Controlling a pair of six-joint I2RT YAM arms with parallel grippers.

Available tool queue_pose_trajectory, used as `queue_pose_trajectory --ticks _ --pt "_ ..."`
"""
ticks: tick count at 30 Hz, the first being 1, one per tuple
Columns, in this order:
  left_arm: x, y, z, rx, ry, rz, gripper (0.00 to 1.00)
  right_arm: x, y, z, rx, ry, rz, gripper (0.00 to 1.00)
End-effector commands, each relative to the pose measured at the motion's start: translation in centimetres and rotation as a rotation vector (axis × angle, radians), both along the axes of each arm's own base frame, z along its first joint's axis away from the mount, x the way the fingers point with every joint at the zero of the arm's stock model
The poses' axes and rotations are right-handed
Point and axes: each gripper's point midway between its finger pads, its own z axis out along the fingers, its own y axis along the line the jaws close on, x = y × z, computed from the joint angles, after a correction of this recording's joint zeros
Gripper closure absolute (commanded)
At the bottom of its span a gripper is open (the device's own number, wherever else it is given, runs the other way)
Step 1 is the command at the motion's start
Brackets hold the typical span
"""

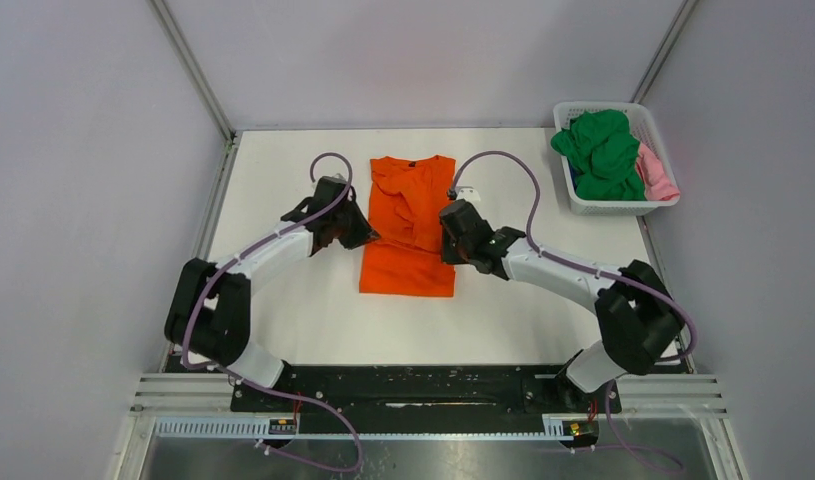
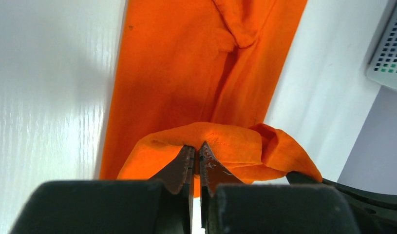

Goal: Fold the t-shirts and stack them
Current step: Fold the folded rectangular tshirt in 1/3 of the way, then grab one side of the 2/3 rectangular tshirt with both arms

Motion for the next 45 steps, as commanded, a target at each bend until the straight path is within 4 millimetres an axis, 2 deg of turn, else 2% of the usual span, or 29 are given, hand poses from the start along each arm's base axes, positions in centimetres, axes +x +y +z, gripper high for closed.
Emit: queue_pose_trajectory --ticks 1,4,7,10,11,12,14,15,17,18,19,20,22,23,25,30,33,35,41,45 --pt "2.7 -0.7 0.9 -0.027 -0.039 -0.03 1.0 2.5 1.1 0.0 0.05 0.028 0.024 0.88" --pt "3.5 -0.5 -0.1 -0.021 -0.012 -0.021 1.0 3.7 1.3 -0.7 0.067 0.055 0.018 0.82" --pt "4.5 -0.6 -0.6 -0.02 -0.016 -0.013 0.9 5.1 1.2 -1.7 0.075 0.069 0.001 0.74" --pt "6.2 -0.1 -1.0 -0.02 -0.011 0.006 0.81 7.0 1.2 -2.4 0.095 0.097 -0.012 0.71" --pt "6.7 -0.2 -1.0 -0.042 0.001 0.004 0.76 7.8 1.1 -2.3 0.113 0.106 -0.014 0.63" --pt "7.2 -0.3 -0.8 -0.068 0.003 -0.005 0.64 8.5 0.9 -2.2 0.125 0.118 -0.024 0.54" --pt "8.2 -0.3 0.4 -0.098 -0.015 -0.004 0.38 9.8 0.4 -0.8 0.175 0.124 -0.039 0.34" --pt "8.6 -0.1 1.2 -0.1 -0.031 -0.001 0.31 10.2 0.1 0.0 0.181 0.106 -0.049 0.26" --pt "8.7 0.4 2.8 -0.088 -0.072 0.01 0.16 10.4 -0.7 1.5 0.169 0.049 -0.053 0.18" --pt "8.6 0.8 3.4 -0.075 -0.089 0.016 0.06 10.3 -1.3 2.1 0.156 0.019 -0.056 0.13" --pt "8.3 1.2 3.8 -0.062 -0.101 0.024 0.01 10.0 -1.8 2.4 0.145 0.004 -0.062 0.12" --pt "7.8 1.5 3.8 -0.05 -0.105 0.031 0.01 9.5 -2.1 2.5 0.143 -0.004 -0.06 0.1" --pt "6.3 2.1 3.4 -0.033 -0.095 0.028 0.01 7.7 -2.9 1.3 0.138 0.023 -0.059 0.01" --pt "5.4 2.3 3.0 -0.03 -0.085 0.022 0.01 6.9 -3.0 1.0 0.155 0.035 -0.057 0.01" --pt "2.8 2.7 1.0 -0.026 -0.033 0.007 0.01 4.7 -2.9 -0.2 0.208 0.088 -0.051 0.0" --pt "-3.4 2.9 -2.6 -0.024 0.054 -0.043 0.01 -0.5 -2.3 -2.7 0.303 0.198 -0.015 0.01" --pt "-6.1 3.0 -4.5 0.006 0.088 -0.059 0.02 -2.7 -1.7 -3.9 0.283 0.241 0.025 0.01" --pt "-7.3 2.9 -5.8 0.026 0.117 -0.068 0.04 -3.5 -1.6 -4.8 0.263 0.262 0.029 0.03" --pt "-8.2 2.1 -8.2 0.032 0.183 -0.095 0.26 -4.6 -1.6 -7.4 0.162 0.317 0.009 0.14" --pt "-8.3 1.4 -9.1 0.028 0.221 -0.123 0.54 -5.1 -1.1 -8.6 0.146 0.363 0.014 0.31"
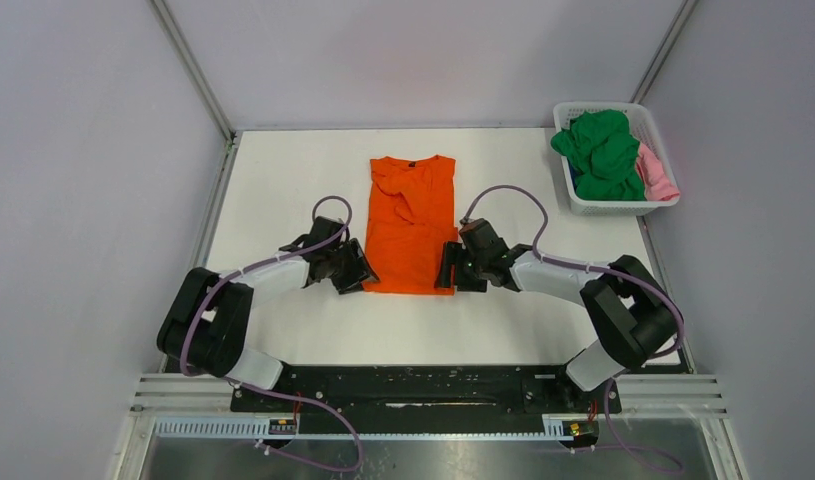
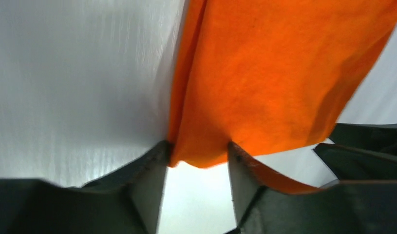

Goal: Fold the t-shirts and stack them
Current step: Grab one side of the 2/3 rectangular tshirt with both arms, then fold the long partially folded tshirt into a neat square

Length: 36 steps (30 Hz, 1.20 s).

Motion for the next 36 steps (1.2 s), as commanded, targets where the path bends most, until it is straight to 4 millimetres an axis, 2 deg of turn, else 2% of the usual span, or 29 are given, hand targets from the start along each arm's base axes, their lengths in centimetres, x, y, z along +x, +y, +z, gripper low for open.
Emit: queue_pose_trajectory --ticks 1,5,6,7,10,11,16,18,21,24,29,32,36 --pt "-0.3 -0.7 -1.5 0.013 0.034 -0.036 0.61 -0.5 0.2 -1.5 -0.041 0.045 -0.005 0.35" --pt "0.0 -0.9 -1.3 0.0 0.025 -0.039 0.87 -1.2 0.4 -2.1 -0.045 0.072 0.02 0.52" --pt "0.0 -1.0 -1.2 -0.001 0.021 -0.041 0.96 -1.4 0.5 -2.0 -0.041 0.077 0.03 0.59" --pt "0.0 -1.0 -1.1 -0.003 0.019 -0.041 1.0 -1.5 0.6 -2.1 -0.037 0.082 0.038 0.65" --pt "-0.8 -0.9 -0.8 -0.011 0.017 -0.042 1.0 -2.4 0.8 -1.8 -0.015 0.106 0.071 0.93" --pt "-1.5 -0.7 -1.0 -0.007 0.026 -0.039 1.0 -2.9 0.8 -1.6 -0.008 0.113 0.083 1.0" --pt "-5.7 0.3 -0.3 0.017 0.02 -0.047 1.0 -7.2 0.1 -0.1 0.043 0.164 0.154 1.0" --pt "-7.5 0.8 0.5 0.024 0.003 -0.048 1.0 -9.5 0.0 1.0 0.08 0.182 0.207 1.0" --pt "-9.6 1.2 2.5 -0.009 -0.045 -0.059 1.0 -13.2 0.9 3.7 0.217 0.22 0.335 1.0" --pt "-10.8 1.2 6.7 -0.103 -0.17 -0.071 1.0 -15.9 0.6 6.2 0.306 0.244 0.411 1.0" --pt "-11.9 2.1 12.6 -0.203 -0.344 -0.047 1.0 -18.6 0.9 11.4 0.509 0.217 0.491 1.0" --pt "-12.2 2.5 15.1 -0.233 -0.412 -0.039 1.0 -19.8 1.1 14.0 0.625 0.216 0.519 1.0" --pt "-12.0 3.1 17.5 -0.229 -0.466 -0.016 1.0 -20.4 1.3 15.7 0.716 0.188 0.551 1.0"
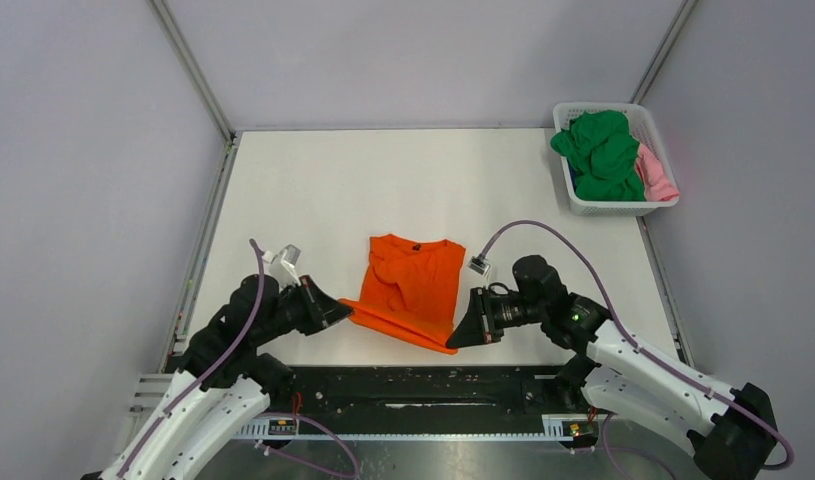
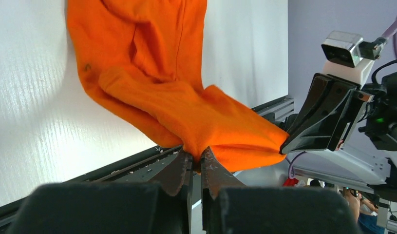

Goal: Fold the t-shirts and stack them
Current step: Fold the long partially folded tshirt into a neat square

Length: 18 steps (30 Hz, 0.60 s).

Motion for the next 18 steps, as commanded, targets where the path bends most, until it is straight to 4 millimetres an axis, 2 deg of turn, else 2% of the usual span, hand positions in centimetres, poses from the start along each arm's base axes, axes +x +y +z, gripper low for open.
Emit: queue_pose_trajectory --ticks 1,8,12,18 --pt "1.3 1.6 3.0 0.016 -0.077 0.106 1.0 -2.6 0.1 2.0 0.114 0.084 0.1 1.0" --pt "3.4 2.1 4.0 0.053 -0.111 0.181 1.0 -1.5 1.0 1.6 0.133 0.111 0.096 1.0" --pt "5.2 2.0 3.7 0.087 -0.112 0.22 1.0 0.4 0.8 0.8 0.12 0.134 0.039 1.0" --pt "8.3 1.9 4.3 0.144 -0.143 0.282 1.0 3.4 0.2 -0.5 0.106 0.158 -0.036 1.0"
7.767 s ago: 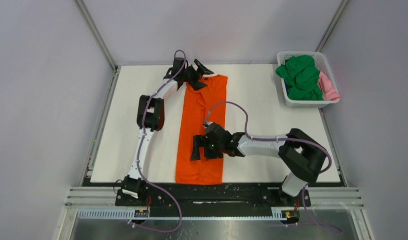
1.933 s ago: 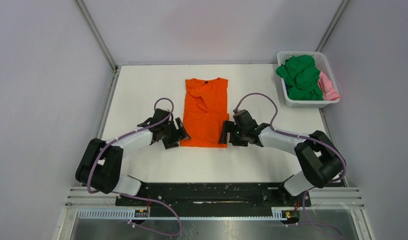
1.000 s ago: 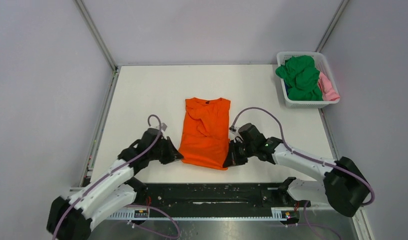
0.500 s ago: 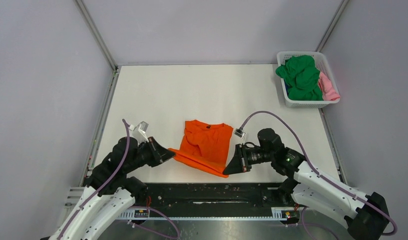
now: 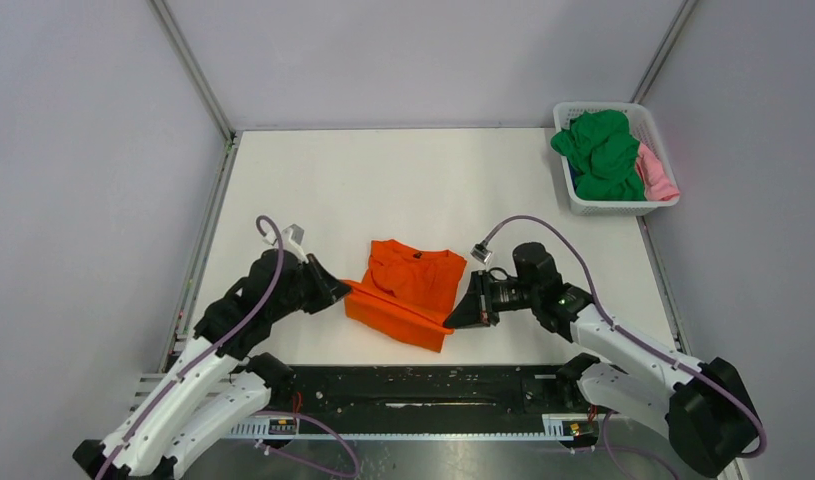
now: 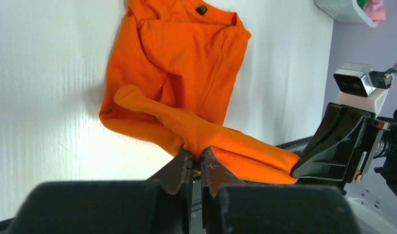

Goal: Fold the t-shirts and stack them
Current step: Fold the long partially folded tshirt into a neat square

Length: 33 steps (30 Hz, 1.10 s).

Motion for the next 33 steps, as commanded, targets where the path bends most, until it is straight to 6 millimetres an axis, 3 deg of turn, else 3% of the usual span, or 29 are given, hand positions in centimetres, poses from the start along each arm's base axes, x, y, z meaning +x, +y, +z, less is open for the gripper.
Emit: queue_pose_trajectory --ticks 1,16,26,33 --pt "4.9 0.9 4.2 0.032 -0.188 0.133 1.0 0.6 -0.4 -0.1 0.027 0.024 0.03 1.0" --pt "12.5 -0.4 2.9 0.141 -0.154 0.182 1.0 8.1 -1.7 -1.3 0.004 0.064 -0.108 1.0" --pt "18.0 -2.0 -0.4 0.141 -0.07 0.152 1.0 13.3 -2.6 -3.7 -0.008 0.14 -0.213 1.0" --pt "21.2 -2.6 -4.9 0.174 0.042 0.148 1.0 18.6 -3.3 -6.9 -0.043 0.194 -0.34 0.94"
